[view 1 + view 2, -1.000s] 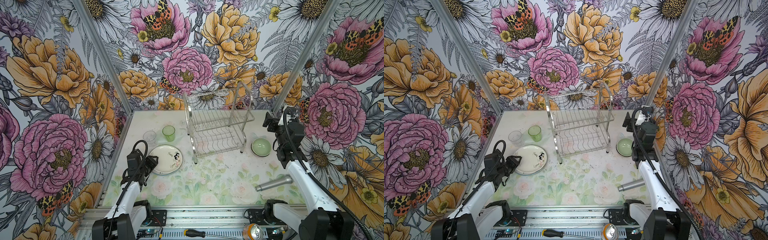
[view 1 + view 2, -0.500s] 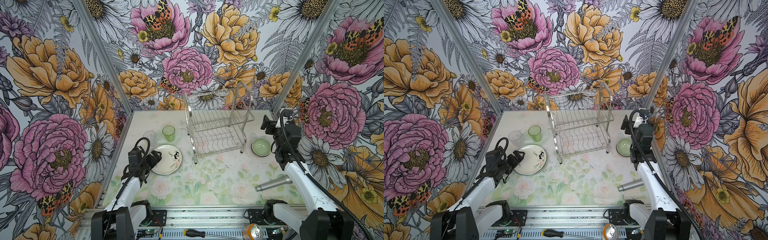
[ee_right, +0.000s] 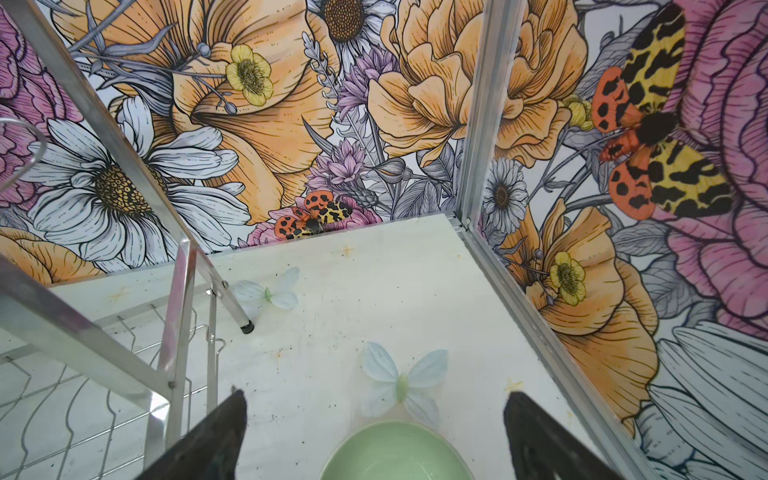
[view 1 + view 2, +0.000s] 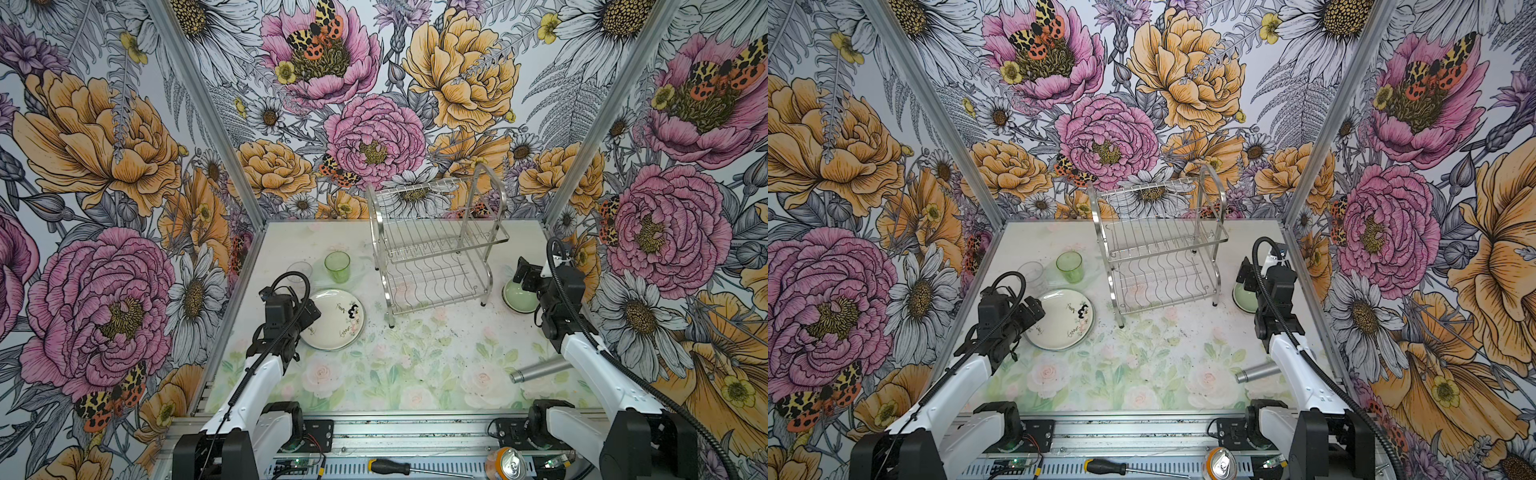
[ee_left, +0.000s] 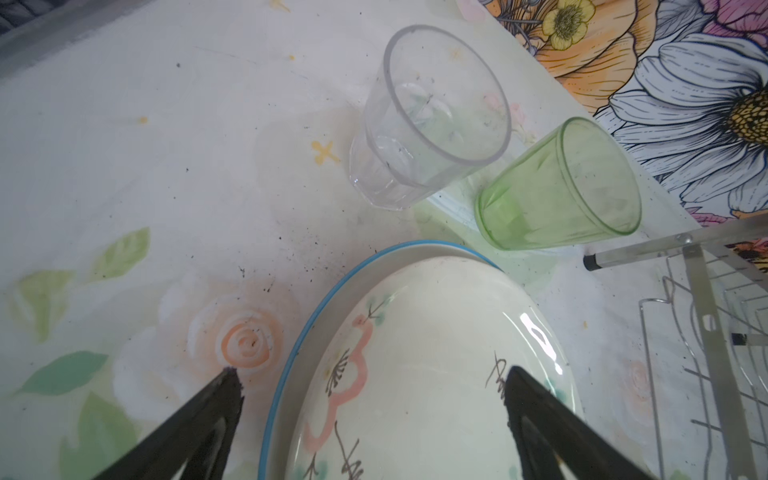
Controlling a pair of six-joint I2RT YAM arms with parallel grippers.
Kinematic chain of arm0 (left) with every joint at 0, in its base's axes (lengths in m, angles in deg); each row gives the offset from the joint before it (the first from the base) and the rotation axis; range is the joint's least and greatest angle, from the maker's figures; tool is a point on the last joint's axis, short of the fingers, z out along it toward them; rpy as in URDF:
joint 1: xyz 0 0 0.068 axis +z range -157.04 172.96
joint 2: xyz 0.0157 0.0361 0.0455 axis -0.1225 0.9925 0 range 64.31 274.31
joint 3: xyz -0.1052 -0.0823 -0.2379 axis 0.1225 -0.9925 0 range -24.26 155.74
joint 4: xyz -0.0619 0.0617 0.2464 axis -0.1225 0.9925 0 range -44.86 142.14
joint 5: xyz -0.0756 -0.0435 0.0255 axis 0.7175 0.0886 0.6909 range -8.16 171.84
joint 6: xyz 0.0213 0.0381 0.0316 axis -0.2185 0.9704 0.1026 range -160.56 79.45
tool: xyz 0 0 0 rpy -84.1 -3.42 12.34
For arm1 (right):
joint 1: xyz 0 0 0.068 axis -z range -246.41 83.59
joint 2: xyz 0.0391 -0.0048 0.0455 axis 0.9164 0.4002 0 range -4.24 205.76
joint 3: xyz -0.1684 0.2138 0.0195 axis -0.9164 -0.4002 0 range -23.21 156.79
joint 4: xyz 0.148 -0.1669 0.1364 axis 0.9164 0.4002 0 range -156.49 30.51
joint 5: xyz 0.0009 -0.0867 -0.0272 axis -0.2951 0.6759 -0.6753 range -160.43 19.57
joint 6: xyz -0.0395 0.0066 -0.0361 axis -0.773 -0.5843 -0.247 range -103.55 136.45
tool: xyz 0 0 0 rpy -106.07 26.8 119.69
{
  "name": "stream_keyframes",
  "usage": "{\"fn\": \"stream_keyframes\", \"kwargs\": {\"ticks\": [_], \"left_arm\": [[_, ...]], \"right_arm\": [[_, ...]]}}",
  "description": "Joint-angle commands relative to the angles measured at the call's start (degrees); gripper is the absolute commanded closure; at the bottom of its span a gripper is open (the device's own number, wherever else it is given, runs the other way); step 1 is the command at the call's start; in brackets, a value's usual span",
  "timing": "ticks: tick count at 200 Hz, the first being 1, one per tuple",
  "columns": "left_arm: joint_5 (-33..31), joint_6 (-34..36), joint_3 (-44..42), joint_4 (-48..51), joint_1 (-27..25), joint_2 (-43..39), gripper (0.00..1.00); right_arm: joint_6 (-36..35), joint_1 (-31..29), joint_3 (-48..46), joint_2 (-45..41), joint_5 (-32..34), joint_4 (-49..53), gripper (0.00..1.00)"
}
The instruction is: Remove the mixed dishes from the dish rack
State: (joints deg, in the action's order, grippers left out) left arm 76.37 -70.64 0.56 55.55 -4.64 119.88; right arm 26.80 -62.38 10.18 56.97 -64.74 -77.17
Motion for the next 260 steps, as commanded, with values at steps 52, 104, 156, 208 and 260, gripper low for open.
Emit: {"fn": "stream_keyframes", "kwargs": {"ticks": [52,104,156,208,260], "left_arm": [[-3.97,3.61,0.85,-10.23,2.89,1.66,0.01],[-4.59,6.6,0.29,-14.47,2.92,1.13,0.01],[-9.22,12.22,-3.25,-25.61,3.15,1.25,0.01],[-9.05,14.16,-5.96,-37.01,3.45,8.02,0.01],[-8.24,16.61,-3.5,-44.11,2.46,16.82,0.01]], "right_arm": [[1.2,-1.33,-5.32,0.76,1.99,-8.86,0.01],[1.39,-1.47,-8.85,0.76,3.26,-13.98,0.01],[1.05,-1.81,-10.68,1.78,5.05,-17.56,0.0],[1.51,-2.21,-12.5,8.09,7.61,-23.87,0.01],[1.08,-2.45,-12.98,13.47,9.4,-27.96,0.0]]}}
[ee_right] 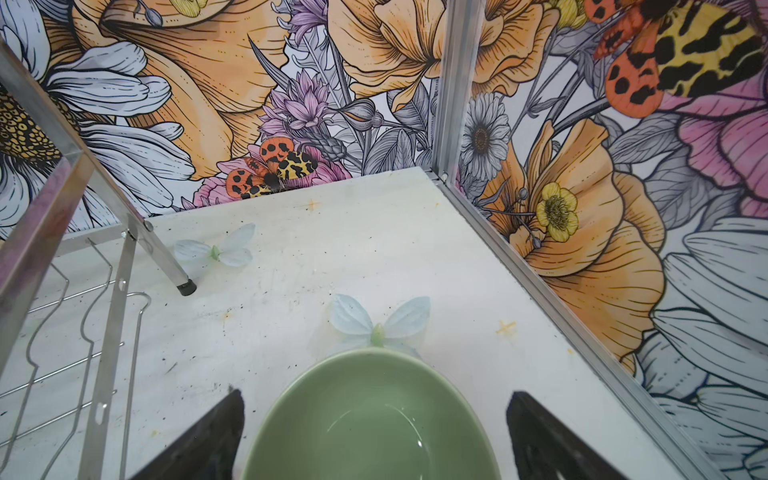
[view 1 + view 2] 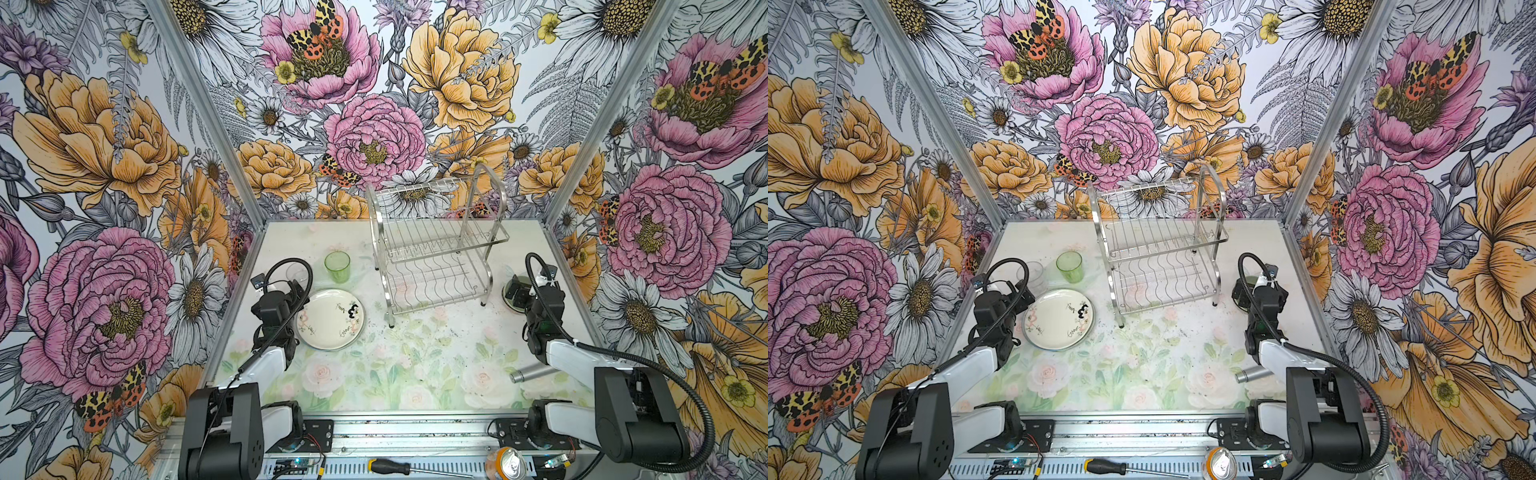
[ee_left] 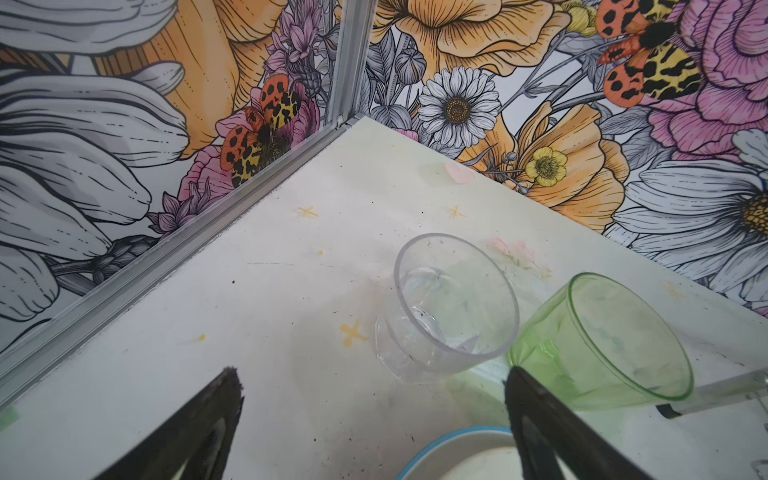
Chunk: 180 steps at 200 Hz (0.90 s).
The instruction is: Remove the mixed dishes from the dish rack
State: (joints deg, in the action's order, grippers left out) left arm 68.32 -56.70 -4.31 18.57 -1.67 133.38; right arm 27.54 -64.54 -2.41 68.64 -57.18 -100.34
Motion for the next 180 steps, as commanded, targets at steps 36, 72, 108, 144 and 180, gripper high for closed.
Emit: {"fn": "stream_keyframes", "kwargs": {"ticks": [36,72,108,144,180], "left_arm": [[0.79,3.58,5.55,-5.72,0.36,9.74,0.01],[0.37,4.41,5.05,-8.09,1.2,10.2,0.01],[1.1,4.26,2.22,-16.18,2.87,11.44,0.01],[2.66,3.5,2.42,-15.57,3.72,11.69,0.01],[6.4,5.34,-0.87,-22.46,3.35,11.51,0.01]], "right_arm": [[-0.17,-0.37,1.23,3.88,2.39,-4.47,0.0],[-0.7,-0.16,3.13,8.89,4.29,-7.03,0.0],[-1.86,-0.68,3.02,10.34,3.27,-8.61,0.01],[-3.69,-1.0,1.88,12.16,-0.22,-12.42,0.01],[-4.75,-1.37,1.11,14.57,-1.47,-16.06,0.01]]}}
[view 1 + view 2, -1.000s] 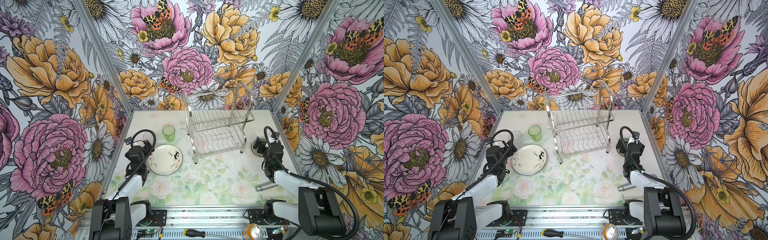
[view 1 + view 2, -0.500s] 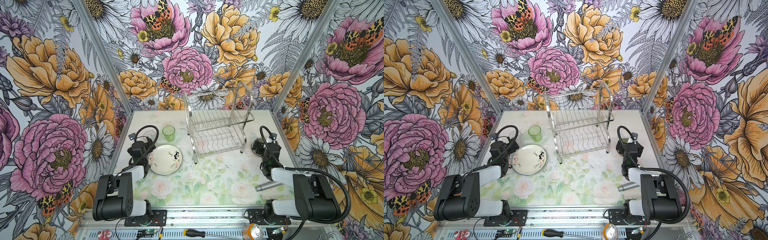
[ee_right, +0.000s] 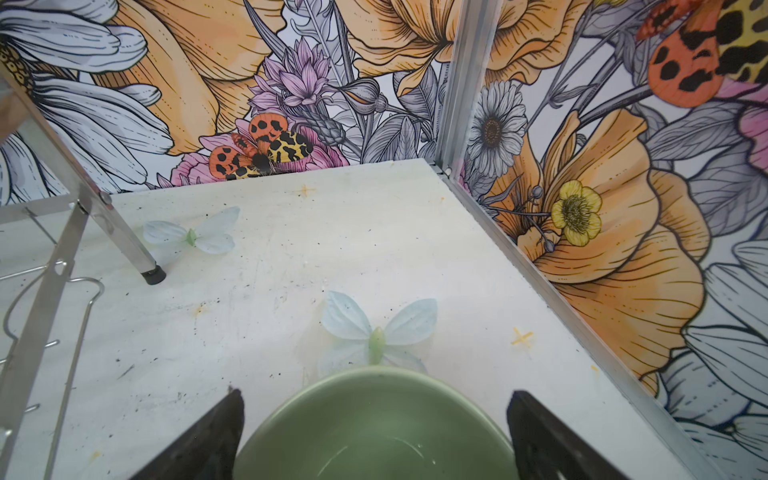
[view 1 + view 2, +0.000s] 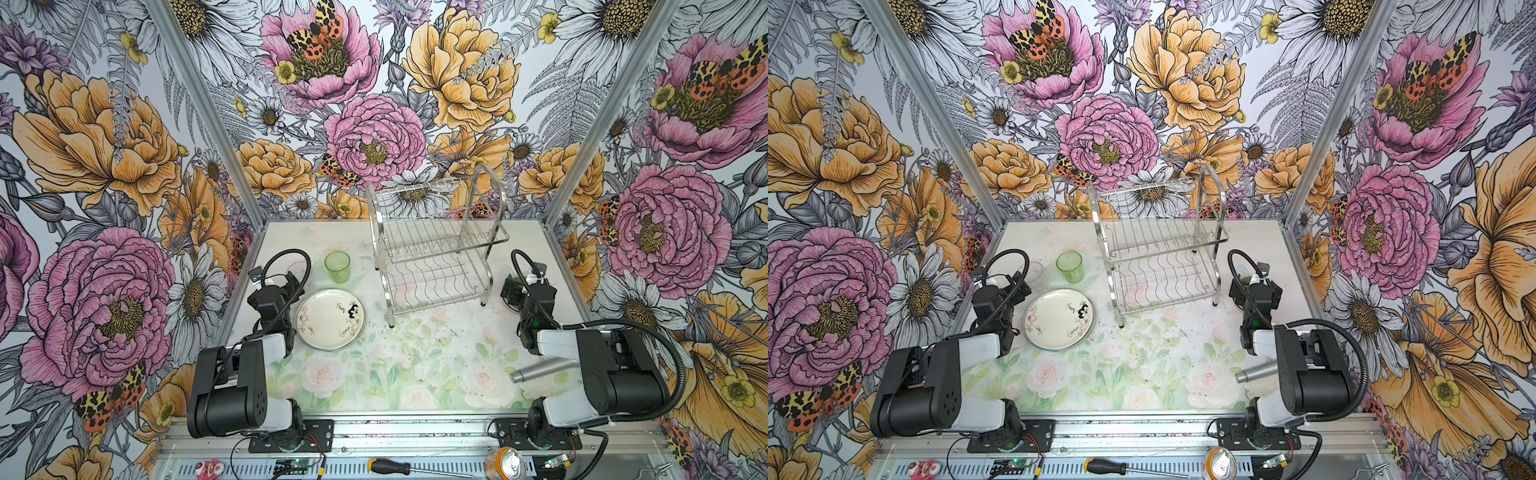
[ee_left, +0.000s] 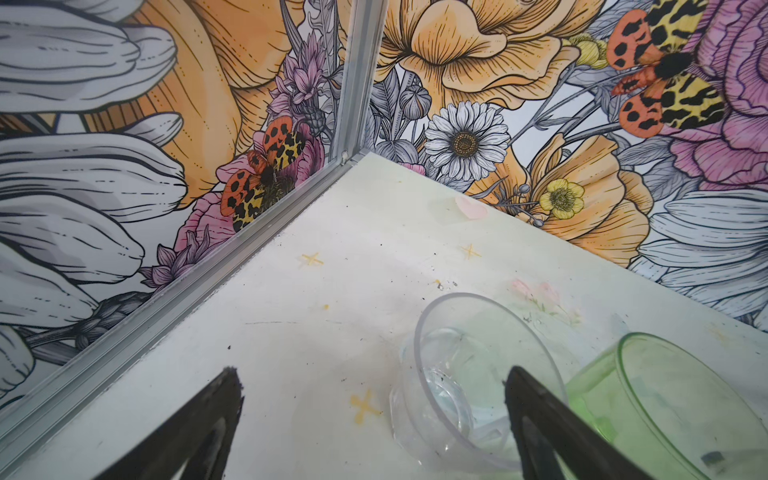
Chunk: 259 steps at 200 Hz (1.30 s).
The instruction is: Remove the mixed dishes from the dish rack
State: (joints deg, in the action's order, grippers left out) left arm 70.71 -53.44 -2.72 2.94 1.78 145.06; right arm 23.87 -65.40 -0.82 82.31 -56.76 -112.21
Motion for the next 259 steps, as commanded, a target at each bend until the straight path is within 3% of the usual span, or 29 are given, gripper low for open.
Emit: {"fn": "stream_keyframes", "kwargs": {"ticks": [1,51,88,103,144,259], "left_arm": [[4.11,2.25,-2.51,-7.02,-0.2,-0.16,0.01],[7.71,8.8,-6.8,-19.77,-4.37,3.06,0.01],[10.08,9.4,-6.38,-25.87,-4.42,9.35,0.01],[9.71,8.61,-4.89,-20.35,-3.8,7.78,0.01],[-3.49,11.86,-0.69,-13.13,-9.59,8.06,0.01],[-3.98,12.58,-0.45,-12.85,-10.31,8.2,0.01]], "right_arm": [[-1.13,-0.55,-0.45,0.91,-1.98,-4.2,0.01],[-1.18,-0.5,-0.83,1.06,-2.0,-4.82,0.0],[-1.19,-0.57,-0.86,1.07,-2.0,-5.01,0.01],[-1.2,-0.51,-0.82,1.15,-1.98,-5.02,0.01],[-1.18,-0.49,-0.65,1.21,-1.94,-4.83,0.01],[-1.18,-0.58,-0.62,1.22,-1.86,-4.77,0.0]]}}
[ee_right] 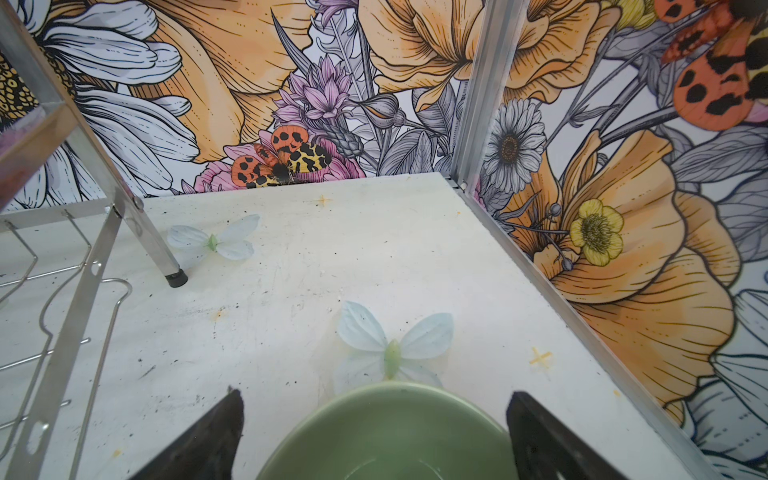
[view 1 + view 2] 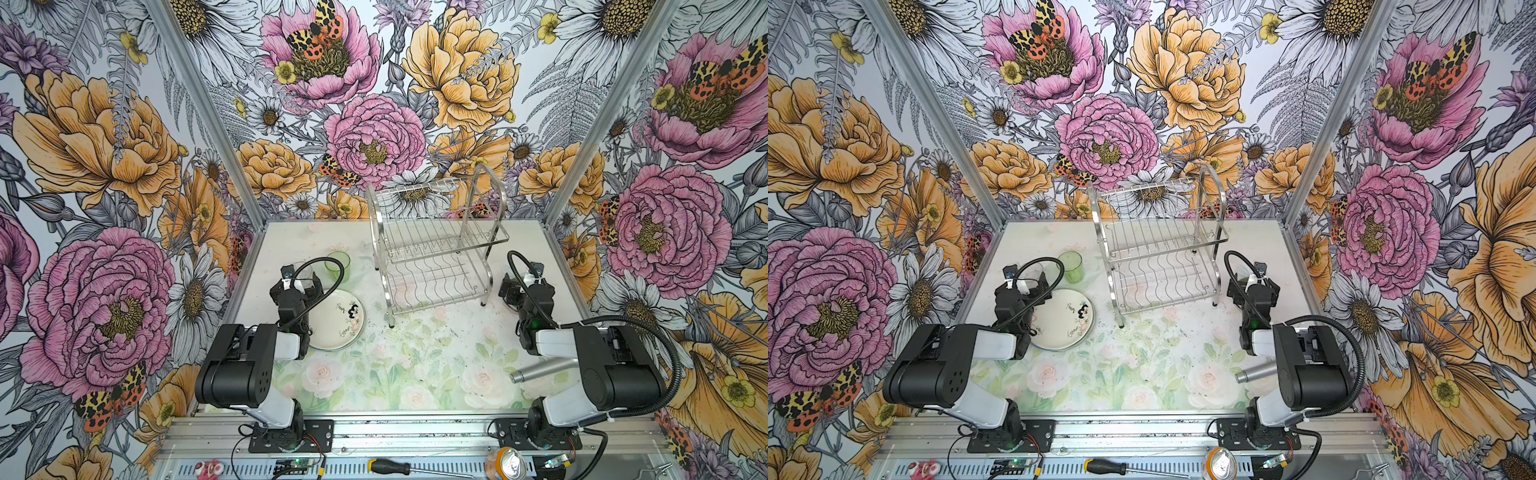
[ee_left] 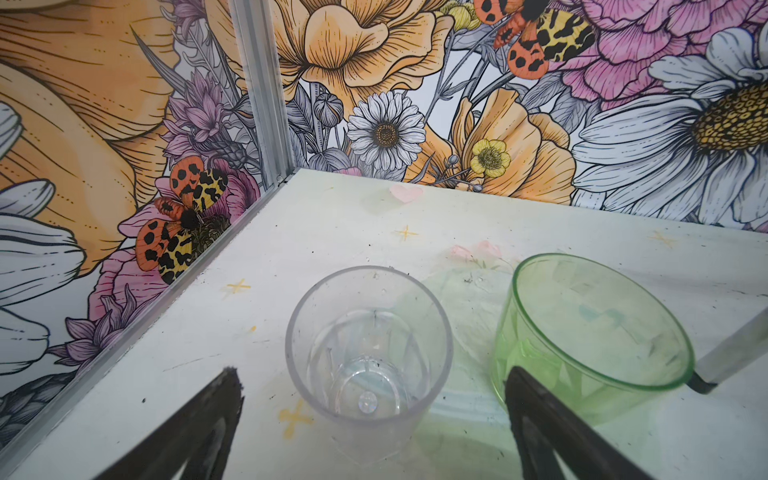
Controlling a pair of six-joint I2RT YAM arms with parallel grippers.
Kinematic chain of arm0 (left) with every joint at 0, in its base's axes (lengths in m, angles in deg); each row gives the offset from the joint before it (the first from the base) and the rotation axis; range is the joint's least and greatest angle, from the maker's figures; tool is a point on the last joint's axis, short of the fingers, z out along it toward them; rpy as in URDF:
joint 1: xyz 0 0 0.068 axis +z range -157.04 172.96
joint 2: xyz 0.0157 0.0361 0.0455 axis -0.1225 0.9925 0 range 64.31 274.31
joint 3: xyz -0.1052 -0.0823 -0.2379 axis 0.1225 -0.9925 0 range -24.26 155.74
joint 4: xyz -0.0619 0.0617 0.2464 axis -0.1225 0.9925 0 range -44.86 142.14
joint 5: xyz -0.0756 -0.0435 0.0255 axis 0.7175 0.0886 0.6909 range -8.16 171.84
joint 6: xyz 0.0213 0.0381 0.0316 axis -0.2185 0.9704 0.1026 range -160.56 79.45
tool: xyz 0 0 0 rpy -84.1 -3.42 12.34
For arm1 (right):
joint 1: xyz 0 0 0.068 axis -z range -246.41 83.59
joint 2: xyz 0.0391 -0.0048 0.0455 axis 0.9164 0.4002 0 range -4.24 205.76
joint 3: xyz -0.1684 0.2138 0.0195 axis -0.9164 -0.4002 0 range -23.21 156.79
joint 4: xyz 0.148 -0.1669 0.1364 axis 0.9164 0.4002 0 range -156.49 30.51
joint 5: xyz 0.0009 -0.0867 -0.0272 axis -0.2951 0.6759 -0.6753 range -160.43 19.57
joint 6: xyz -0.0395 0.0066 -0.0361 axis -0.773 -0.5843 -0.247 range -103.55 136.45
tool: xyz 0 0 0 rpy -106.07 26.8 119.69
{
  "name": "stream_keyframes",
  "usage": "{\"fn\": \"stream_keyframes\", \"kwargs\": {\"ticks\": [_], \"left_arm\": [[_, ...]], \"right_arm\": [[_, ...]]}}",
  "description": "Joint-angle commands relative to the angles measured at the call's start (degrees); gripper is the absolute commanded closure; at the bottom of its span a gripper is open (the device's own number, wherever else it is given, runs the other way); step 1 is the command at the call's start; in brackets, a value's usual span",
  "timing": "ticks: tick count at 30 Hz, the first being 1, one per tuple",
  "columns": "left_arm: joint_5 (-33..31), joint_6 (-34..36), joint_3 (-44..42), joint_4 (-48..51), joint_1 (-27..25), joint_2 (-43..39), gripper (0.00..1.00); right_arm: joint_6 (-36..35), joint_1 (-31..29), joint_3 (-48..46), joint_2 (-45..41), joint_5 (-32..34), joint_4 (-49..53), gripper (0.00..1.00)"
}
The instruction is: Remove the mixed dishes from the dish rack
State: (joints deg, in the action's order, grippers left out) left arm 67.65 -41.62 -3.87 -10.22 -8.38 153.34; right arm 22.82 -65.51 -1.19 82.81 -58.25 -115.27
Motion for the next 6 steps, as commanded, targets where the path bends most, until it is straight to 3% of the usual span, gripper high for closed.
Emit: {"fn": "stream_keyframes", "kwargs": {"ticks": [1,6], "left_arm": [[-0.92,0.77,0.71,0.28,-0.15,-0.09,0.01],[-1.1,0.81,0.54,-0.07,-0.24,-0.09,0.01]], "right_arm": [[-0.13,-0.47,-0.19,0.69,-0.39,-1.73,0.0],[-0.13,-0.47,-0.33,0.65,-0.4,-1.76,0.01]]}}
